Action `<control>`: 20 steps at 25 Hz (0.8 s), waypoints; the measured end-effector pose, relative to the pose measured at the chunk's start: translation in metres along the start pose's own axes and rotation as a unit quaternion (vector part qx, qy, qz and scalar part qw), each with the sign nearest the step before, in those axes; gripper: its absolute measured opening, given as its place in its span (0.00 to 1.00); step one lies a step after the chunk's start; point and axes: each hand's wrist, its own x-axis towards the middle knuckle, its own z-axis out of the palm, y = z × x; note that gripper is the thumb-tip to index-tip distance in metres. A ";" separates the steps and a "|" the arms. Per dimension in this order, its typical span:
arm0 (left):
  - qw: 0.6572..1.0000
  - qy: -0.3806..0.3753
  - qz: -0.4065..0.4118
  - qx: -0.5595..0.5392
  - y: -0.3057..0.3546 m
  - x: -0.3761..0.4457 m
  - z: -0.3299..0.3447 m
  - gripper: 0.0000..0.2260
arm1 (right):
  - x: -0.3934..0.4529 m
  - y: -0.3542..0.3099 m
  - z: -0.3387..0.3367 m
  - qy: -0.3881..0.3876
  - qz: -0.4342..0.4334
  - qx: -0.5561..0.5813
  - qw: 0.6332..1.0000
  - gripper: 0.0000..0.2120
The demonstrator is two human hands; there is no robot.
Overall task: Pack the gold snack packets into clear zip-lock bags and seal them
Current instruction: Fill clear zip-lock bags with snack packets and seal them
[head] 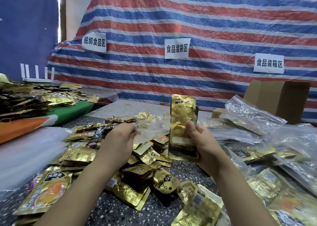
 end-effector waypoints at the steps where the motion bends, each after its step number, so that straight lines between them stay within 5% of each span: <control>1: 1.000 -0.003 0.004 -0.006 0.001 0.000 0.000 0.05 | 0.001 0.000 0.000 0.007 0.004 0.036 0.999 0.32; 12: 0.994 -0.086 0.053 -0.037 0.013 -0.005 0.006 0.04 | 0.000 -0.013 0.002 0.083 -0.088 0.192 0.974 0.22; 20: 0.979 -0.169 0.100 -0.044 0.024 -0.007 -0.004 0.03 | -0.003 -0.020 0.005 0.086 -0.163 0.174 0.967 0.22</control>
